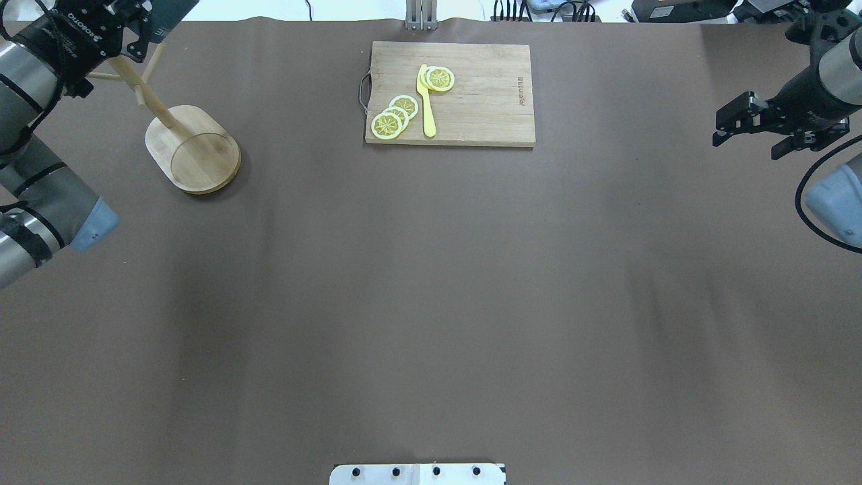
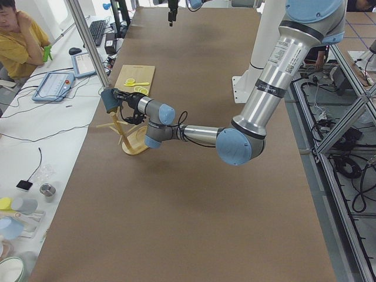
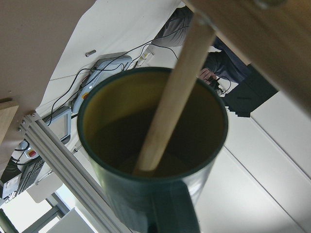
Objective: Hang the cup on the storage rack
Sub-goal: 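Align the mug handle over a mug-tree peg with the left gripper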
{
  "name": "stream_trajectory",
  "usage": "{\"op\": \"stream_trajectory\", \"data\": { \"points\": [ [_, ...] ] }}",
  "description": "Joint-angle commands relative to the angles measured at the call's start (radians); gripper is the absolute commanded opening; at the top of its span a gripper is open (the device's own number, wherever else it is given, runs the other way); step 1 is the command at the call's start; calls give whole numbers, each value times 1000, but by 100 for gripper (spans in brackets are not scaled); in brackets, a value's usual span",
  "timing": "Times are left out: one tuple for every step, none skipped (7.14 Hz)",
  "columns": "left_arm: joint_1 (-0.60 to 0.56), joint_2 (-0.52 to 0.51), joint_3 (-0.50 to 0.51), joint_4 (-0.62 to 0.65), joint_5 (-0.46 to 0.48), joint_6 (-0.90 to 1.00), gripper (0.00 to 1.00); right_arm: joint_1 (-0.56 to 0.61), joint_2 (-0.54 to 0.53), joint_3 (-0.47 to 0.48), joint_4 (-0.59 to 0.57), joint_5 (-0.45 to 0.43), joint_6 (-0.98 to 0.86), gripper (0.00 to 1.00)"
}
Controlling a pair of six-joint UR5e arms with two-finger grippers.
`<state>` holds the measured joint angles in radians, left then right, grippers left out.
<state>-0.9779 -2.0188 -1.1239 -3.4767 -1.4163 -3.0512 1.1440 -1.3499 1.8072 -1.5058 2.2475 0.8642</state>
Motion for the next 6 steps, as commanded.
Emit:
{"op": "stream_trajectory", "data": {
  "points": [
    [2,-8,-13,-1,-3,-3,0,-3,3,0,-1,0,16,99],
    [5,-8,-39,-2,-21,2,0,-6,3,1,1,0,25,99],
    [4,-2,-71,-1,-79,35,0,-7,3,1,1,0,28,99],
    [8,6,-98,-2,-92,102,0,-9,2,0,1,-2,29,99],
    [10,11,-103,-4,-102,112,0,-10,-2,0,-1,0,32,99],
    [8,20,-103,-7,-168,114,0,-10,-3,0,1,0,32,99]
  ]
}}
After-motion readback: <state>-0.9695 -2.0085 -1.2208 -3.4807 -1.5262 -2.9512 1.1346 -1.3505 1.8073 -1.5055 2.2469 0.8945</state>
